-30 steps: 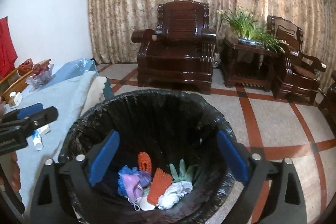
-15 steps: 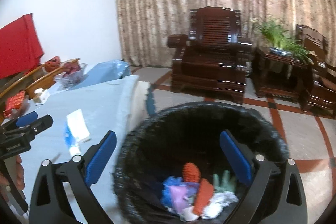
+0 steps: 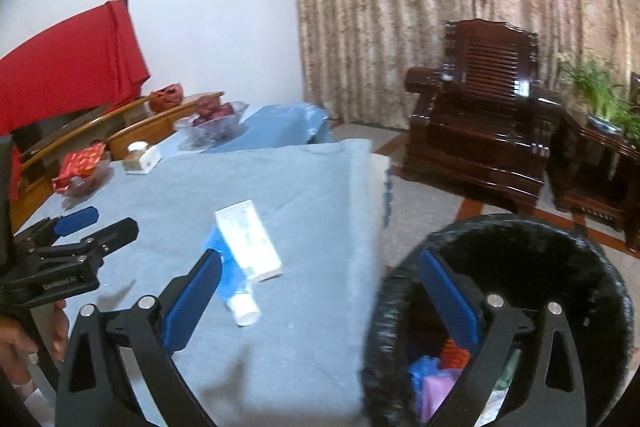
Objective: Collect trash
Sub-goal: 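Move both tools back to the table toward the toothpaste box and tube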
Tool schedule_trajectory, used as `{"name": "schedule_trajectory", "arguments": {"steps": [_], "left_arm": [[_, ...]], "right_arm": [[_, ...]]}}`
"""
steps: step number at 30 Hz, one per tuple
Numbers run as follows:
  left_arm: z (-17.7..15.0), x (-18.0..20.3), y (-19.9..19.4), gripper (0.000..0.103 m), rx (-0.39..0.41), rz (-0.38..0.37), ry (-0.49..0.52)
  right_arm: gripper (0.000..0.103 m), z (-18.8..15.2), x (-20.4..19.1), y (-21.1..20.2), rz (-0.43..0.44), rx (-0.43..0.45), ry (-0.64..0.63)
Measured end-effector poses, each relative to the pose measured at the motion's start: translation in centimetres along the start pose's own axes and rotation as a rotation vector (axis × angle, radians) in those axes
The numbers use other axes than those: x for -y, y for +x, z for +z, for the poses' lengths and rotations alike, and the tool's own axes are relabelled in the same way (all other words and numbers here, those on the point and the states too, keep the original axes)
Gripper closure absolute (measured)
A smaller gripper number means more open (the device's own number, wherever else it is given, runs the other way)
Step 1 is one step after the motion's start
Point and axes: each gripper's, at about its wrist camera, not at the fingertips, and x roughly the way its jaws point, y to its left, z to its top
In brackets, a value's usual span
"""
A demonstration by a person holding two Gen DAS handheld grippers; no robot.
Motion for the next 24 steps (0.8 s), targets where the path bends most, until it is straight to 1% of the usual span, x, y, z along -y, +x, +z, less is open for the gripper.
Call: {"name": "schedule_trajectory", "arguments": {"steps": [4,11,13,18,19,22,24], "left_arm": [[-0.6,-1.3,0.4,0.009,-0.013,0.029,-0.009],[-1.8,-3.1,1.3,0.009,-0.043,0.064,-0.03],[-2.1,-3.4,1.6,0.009,-0.05,0.072,-0.029],[-2.6,-3.9,2.2,0.009,-0.064,0.08,-0.03],[-2.7,-3.9,2.3,0.009,-0.066,0.081,-0.03],[-2.9,-4.1,2.6,0.009,-0.077,0.084,-0.036],[-3.0,-4.2,2.8,0.009,-0.083,0.085,-0.041]], "right_arm": [[0.006,-0.4,-1.7,1.5,0.024,-0.017,-0.02],[0.008,-1.8,-4.3,4.7,0.065,-0.079,-0.074],[0.01,-2.2,-4.8,5.4,0.077,-0.1,-0.085],[0.022,-3.2,-5.8,7.3,0.11,-0.163,-0.109],[0.023,-3.2,-5.9,7.5,0.114,-0.17,-0.111],[0.03,-3.6,-6.2,8.4,0.128,-0.197,-0.117],[0.037,-3.8,-6.3,8.9,0.138,-0.216,-0.121]]}}
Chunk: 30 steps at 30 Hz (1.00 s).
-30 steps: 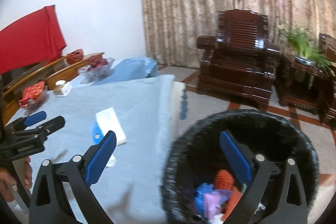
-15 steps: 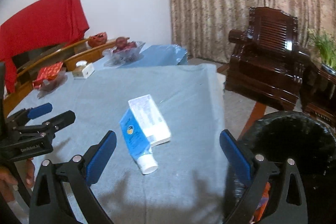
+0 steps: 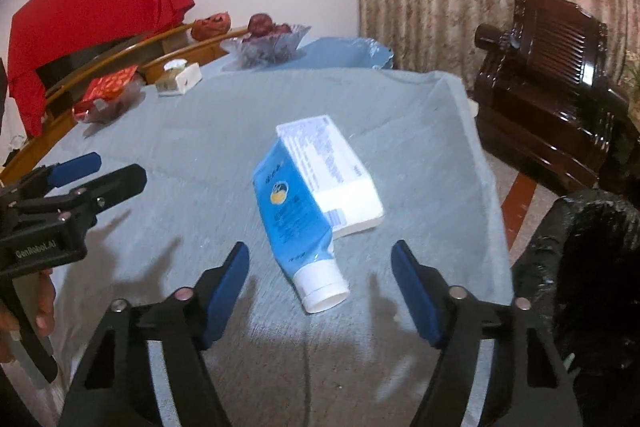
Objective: Collect trash
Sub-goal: 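Move both tools back to the table toward the toothpaste box and tube, then grasp the blue toothpaste tube by its white cap with the right tool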
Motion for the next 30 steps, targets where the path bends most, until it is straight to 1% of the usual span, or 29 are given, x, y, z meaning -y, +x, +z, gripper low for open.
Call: {"name": "schedule_trajectory", "arguments": {"steps": [4,8,10,15,20,24,26,30], "left_arm": [[-0.2,-0.1,0.4,0.009,-0.01,0.001,-0.004],[-0.2,-0.2,0.8,0.009,-0.017,0.001,-0.01],[-0.3,-0.1,0.9,0.009,-0.02,0.001,-0.014],[-0.3,-0.1,1.0,0.009,-0.023,0.0,-0.016],[-0.4,0.1,1.1,0.009,-0.028,0.0,-0.02],[-0.4,0.1,1.0,0.009,-0.023,0.002,-0.016],[-0.4,0.1,0.9,0.009,-0.02,0.004,-0.018],[-0.4,0.0,0.8,0.009,-0.019,0.006,-0.025]], "right_arm": [[0.043,0.0,-0.1,1.1,0.025,-0.046,-0.008],[0.053,0.0,-0.4,2.2,0.05,-0.097,-0.017],[0.054,0.0,-0.4,2.5,0.052,-0.114,-0.018],[0.061,-0.1,0.1,3.2,0.061,-0.148,0.004],[0.063,-0.2,-0.2,3.2,0.049,-0.154,-0.007],[0.072,-0.2,-0.7,3.1,0.033,-0.147,-0.032],[0.073,-0.2,-1.2,2.9,0.024,-0.143,-0.052],[0.073,-0.4,-1.6,2.7,0.032,-0.142,-0.08]]}}
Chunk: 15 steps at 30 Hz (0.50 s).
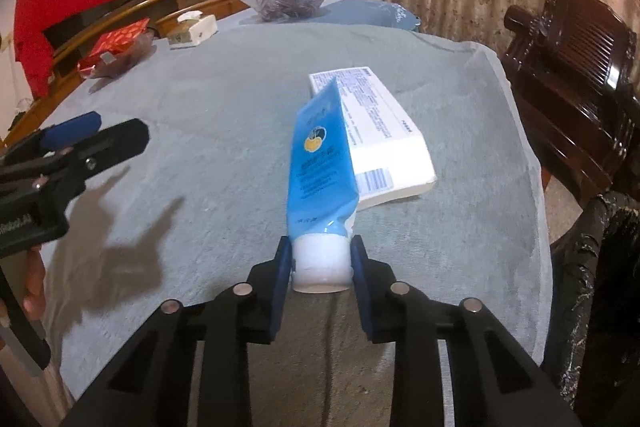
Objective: Collect trash
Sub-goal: 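Grasp the blue toothpaste tube by its white cap with the right tool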
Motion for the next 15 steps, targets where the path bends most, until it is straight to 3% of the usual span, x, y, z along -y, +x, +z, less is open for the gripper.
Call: {"name": "schedule_trajectory", "arguments": {"steps": [9,15], "left_arm": [[0.0,0.0,-0.2,0.009,-0.001,0.001,-0.001],[0.1,-0.1,-0.6,0.009,0.004,0.006,-0.003]], "right_arm": [[0.072,0.4,0.6,0.5,0.023,-0.009,0.036],[0.073,0.3,0.4,-0.7,0.035,0.043,0.036]]}}
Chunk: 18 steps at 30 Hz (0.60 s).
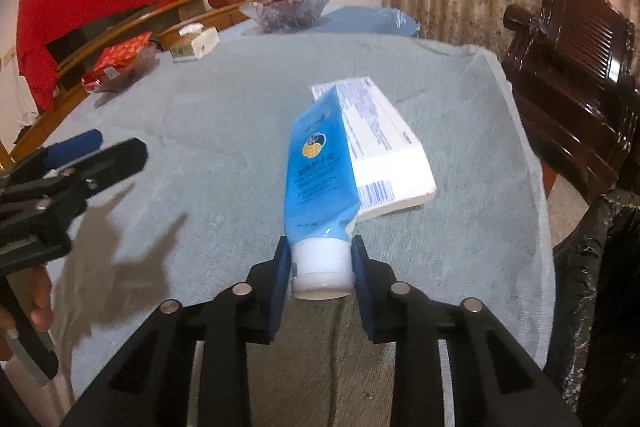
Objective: Collect trash
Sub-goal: 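Grasp the blue toothpaste tube by its white cap with the right tool, then grasp the white toothpaste box with the left tool while the right tool holds the tube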
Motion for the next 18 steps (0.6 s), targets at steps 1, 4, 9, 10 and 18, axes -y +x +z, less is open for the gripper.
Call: {"name": "schedule_trajectory", "arguments": {"steps": [1,4,9,10,18], "left_arm": [[0.0,0.0,-0.1,0.009,0.001,0.001,0.0],[0.1,-0.1,-0.1,0.009,0.004,0.001,-0.002],[0.5,0.3,-0.3,0.009,0.01,-0.008,0.002],[0.6,0.4,-0.3,0.009,0.011,-0.01,0.004],[1.7,2.8,0.7,0.009,0.017,-0.052,0.017]], "right_arm": [[0.073,0.0,0.0,-0.3,0.01,0.01,0.004],[0.073,0.1,-0.4,-1.1,0.019,0.031,-0.002],[0.073,0.5,0.4,-2.5,-0.005,0.066,0.027],[0.073,0.6,0.9,-2.8,-0.014,0.074,0.036],[0.073,1.3,4.2,-4.3,-0.078,0.114,0.102]]}}
